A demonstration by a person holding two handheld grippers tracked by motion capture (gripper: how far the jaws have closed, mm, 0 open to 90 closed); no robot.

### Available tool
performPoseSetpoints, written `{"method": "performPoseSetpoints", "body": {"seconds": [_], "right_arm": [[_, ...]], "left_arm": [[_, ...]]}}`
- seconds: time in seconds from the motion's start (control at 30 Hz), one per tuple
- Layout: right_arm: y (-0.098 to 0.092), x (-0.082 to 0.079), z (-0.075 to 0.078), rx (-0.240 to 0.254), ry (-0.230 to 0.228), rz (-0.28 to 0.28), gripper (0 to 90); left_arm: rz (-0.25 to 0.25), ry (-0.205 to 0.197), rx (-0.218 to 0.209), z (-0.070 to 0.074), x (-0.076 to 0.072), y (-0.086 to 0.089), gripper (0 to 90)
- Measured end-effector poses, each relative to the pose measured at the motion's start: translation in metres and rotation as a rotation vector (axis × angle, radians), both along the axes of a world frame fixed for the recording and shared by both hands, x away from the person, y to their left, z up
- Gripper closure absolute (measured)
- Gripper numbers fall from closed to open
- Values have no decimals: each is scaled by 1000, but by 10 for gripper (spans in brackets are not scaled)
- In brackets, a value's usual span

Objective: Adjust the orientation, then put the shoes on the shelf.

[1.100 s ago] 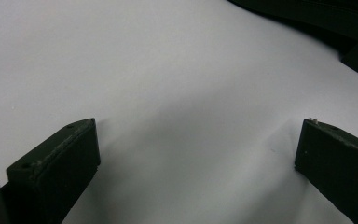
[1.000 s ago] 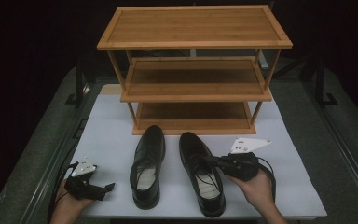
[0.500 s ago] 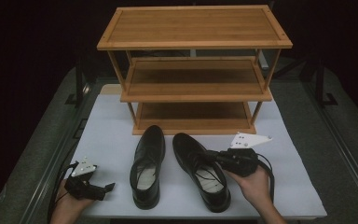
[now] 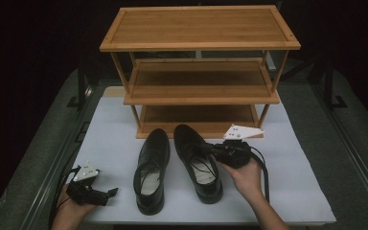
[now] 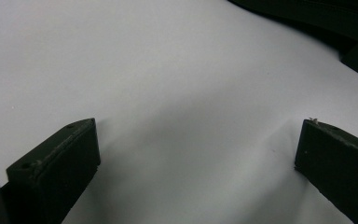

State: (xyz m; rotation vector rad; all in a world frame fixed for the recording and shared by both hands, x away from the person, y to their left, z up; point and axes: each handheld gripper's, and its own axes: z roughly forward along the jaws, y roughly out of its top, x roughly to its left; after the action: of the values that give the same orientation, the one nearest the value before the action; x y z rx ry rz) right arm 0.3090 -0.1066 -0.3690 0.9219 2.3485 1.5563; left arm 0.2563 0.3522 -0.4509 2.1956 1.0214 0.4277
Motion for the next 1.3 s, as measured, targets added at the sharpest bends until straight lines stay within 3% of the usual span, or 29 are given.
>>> {"method": "performPoseSetpoints", "body": {"seconds": [0.27,0.4,0.47,0.57,0.73,0.83,0.93,1.07,1.3], "right_arm": [[12,8,-10,3,19,4,884],[10,5,-12,-45,6,4,866],[8,5,-12,-51,10,10,814],[6,6,-12,-74,26,14,658],[4,6,-11,-88,29,11,554],[2,4,-8,-109,20,6,425],[1,4,-6,-118,20,7,400],[-1,3,-4,-124,18,7,374],[-3,6,-3,-125,19,11,359]], "left_arm": [[-1,1,1,0,0,0,0],[-3,2,3,0,0,0,0],[-3,2,4,0,0,0,0],[-3,2,4,0,0,0,0],[-3,3,4,1,0,0,0],[1,6,-6,1,0,1,0],[5,12,-16,3,1,2,0],[10,5,-31,11,1,0,0],[-34,-30,-81,41,2,-14,0]]}}
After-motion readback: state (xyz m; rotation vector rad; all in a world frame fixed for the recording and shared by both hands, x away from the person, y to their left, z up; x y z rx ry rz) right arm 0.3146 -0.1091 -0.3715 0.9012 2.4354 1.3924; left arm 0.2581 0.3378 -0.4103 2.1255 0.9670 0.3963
